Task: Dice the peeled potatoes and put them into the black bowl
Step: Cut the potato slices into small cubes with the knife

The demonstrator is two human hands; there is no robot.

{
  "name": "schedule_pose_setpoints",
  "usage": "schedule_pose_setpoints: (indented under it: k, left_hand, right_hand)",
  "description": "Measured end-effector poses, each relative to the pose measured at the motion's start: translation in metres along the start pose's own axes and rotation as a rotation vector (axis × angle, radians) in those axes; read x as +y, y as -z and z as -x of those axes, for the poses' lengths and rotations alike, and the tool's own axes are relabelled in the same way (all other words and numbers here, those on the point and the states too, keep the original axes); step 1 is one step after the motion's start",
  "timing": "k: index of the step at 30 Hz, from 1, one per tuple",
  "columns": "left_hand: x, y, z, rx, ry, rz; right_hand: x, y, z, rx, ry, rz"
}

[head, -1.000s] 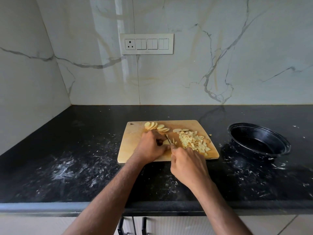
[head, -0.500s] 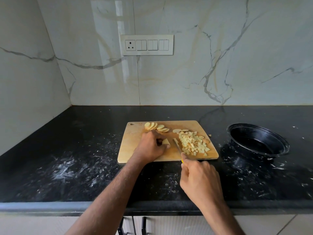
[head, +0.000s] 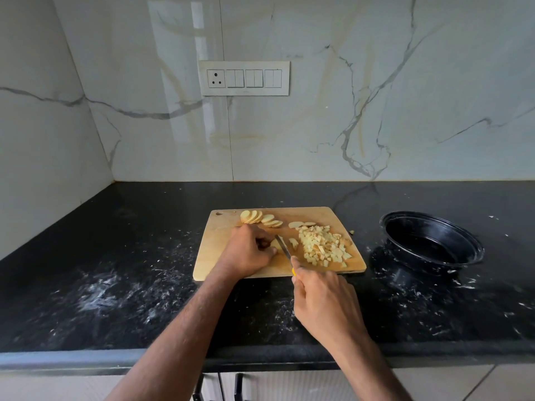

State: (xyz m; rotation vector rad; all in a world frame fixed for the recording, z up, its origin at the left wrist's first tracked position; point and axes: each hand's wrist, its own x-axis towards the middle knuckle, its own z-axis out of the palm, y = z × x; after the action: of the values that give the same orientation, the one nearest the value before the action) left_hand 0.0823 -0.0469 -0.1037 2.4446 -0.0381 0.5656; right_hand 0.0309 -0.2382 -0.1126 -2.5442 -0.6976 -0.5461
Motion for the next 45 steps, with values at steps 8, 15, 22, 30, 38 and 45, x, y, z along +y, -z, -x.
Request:
schedule_pose_setpoints:
  k: [8,15,22,30,38,45]
  left_hand:
    - [0.005,0.000,0.001,0.009,0.000,0.007]
    - [0.008,0.002,0.002,0.038,0.036,0.049]
    - [0.008,0.003,0.001,0.026,0.031,0.036]
    - [0.008,0.001,0.003,0.006,0.023,0.036]
    - [0.009,0.001,0.003,-0.025,0.039,0.021]
    - [0.005,0.006,0.003,-0.046,0.046,0.028]
  right_hand:
    - [0.000,-0.002,-0.002,-0.032,-0.004,0.046]
    - [0.003,-0.006,-0.006,-0.056,0.001,0.019]
    - [0.000,-0.008,-0.016,-0.090,-0.017,0.050]
    - [-0.002,-0.016,-0.036,-0.073,-0.009,0.087]
    - [0.006,-0.006,-0.014,-0.006,-0.074,0.020]
    - [0.003,0.001,-0.012,0.004,-0.094,-0.037]
